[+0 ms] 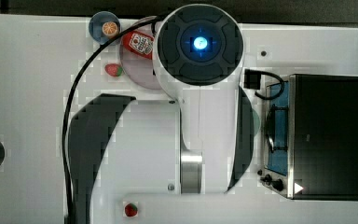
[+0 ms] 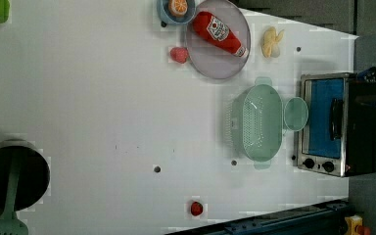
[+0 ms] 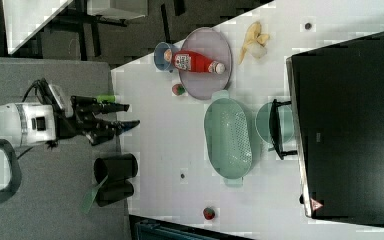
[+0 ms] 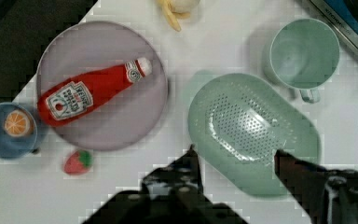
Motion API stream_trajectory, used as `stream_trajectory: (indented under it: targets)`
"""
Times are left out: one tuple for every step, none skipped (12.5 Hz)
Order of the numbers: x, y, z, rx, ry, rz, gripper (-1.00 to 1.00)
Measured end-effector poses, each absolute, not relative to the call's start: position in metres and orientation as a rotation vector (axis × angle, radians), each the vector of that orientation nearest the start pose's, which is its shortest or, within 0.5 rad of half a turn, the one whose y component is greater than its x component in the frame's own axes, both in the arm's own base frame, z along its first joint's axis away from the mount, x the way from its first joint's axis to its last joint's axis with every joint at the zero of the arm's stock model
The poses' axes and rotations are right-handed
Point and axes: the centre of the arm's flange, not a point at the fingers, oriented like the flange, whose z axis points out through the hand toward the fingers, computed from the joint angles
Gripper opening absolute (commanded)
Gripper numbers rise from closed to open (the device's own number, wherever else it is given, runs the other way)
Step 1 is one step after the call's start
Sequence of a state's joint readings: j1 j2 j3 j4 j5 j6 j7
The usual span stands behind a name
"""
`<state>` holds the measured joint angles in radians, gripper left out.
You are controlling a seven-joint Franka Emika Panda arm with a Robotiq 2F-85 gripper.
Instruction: Drag strainer right to left.
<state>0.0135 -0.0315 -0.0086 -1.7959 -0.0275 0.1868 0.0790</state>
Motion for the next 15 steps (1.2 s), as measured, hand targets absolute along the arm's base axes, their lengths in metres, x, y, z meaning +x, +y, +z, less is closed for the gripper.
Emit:
stream_trajectory:
  targets:
    - [0.511,-0.004,0.546,-2.929,1.34,0.131,0.6]
    - [0.469,-0.011,0.554,-2.94,1.364,0.206,0.82]
    - [0.44,-0.017,0.572,-2.911,1.378,0.174,1.0]
    - [0.417,-0.026,0.595,-2.887,1.396,0.105,1.0]
    - [0.399,-0.035,0.62,-2.862,1.414,0.028,1.0]
    - [0.39,-0.041,0.642,-2.821,1.425,-0.039,1.0]
    - [0.389,-0.045,0.654,-2.806,1.437,-0.082,1.0]
    - [0.398,-0.046,0.657,-2.81,1.444,-0.128,1.0]
    - [0.412,-0.045,0.646,-2.806,1.434,-0.144,1.0]
    - [0.427,-0.043,0.623,-2.816,1.448,-0.112,1.0]
    - [0.441,-0.037,0.587,-2.81,1.482,-0.032,1.0]
    - [0.458,-0.033,0.542,-2.804,1.523,0.037,1.0]
    - [0.472,-0.033,0.493,-2.81,1.58,0.09,1.0]
    - [0.481,-0.034,0.446,-2.791,1.652,0.14,1.0]
    - [0.482,-0.033,0.399,-2.751,1.736,0.22,1.0]
